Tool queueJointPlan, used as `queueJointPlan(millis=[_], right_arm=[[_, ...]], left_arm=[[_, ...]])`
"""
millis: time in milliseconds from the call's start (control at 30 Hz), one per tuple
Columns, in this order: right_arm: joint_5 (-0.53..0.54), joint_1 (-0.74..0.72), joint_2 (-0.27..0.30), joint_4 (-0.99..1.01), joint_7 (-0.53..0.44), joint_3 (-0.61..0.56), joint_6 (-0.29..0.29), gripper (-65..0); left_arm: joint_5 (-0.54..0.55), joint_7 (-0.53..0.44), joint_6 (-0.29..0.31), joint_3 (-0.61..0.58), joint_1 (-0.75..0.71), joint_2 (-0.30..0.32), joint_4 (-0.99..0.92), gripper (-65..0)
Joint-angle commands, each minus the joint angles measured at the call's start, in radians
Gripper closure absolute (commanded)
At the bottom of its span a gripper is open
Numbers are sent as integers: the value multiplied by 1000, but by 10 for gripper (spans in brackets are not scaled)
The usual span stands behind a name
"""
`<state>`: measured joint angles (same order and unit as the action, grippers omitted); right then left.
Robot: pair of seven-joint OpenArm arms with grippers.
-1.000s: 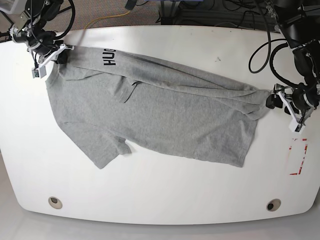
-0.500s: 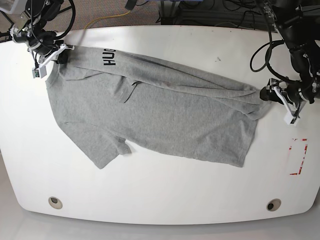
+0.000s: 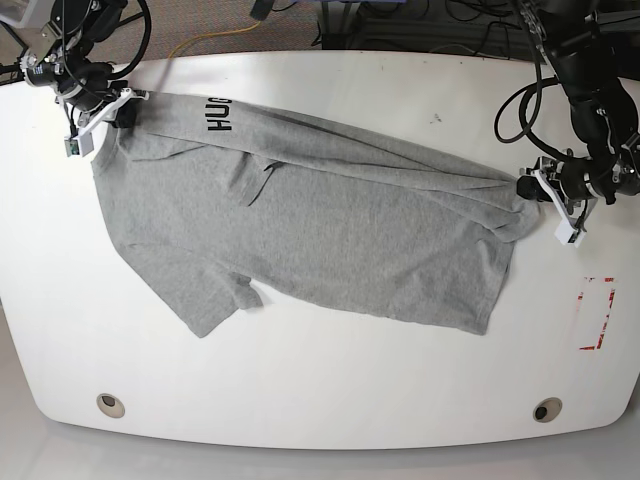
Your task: Fold the T-shirt properly
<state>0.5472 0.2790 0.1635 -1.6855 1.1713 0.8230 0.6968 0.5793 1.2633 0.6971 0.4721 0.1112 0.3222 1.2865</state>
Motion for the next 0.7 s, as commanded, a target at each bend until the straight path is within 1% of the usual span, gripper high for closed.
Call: queueJointPlan(millis=[0,167,200,300,533,667], right_arm=[[17,-4,15,-17,-15,5,1,-33],[15,-4,15,-17,-15,5,1,-33],[15,-4,15,-17,-15,5,1,-33],[15,-4,15,-17,-15,5,1,-33],[15,-4,14,-17,-15,5,1,-33],[15,-4,14,-17,-15,5,1,-33]], left_arm=[[9,-40,1,6,18,21,17,-111],[11,-41,1,6,18,25,17,-103],[11,-43,1,6,18,25,18,-85],[8,-44,1,9,18,21,52,-4],[5,-38,1,4,8,21,227,-10],[3,-38,1,-19,11,21,259,-10]])
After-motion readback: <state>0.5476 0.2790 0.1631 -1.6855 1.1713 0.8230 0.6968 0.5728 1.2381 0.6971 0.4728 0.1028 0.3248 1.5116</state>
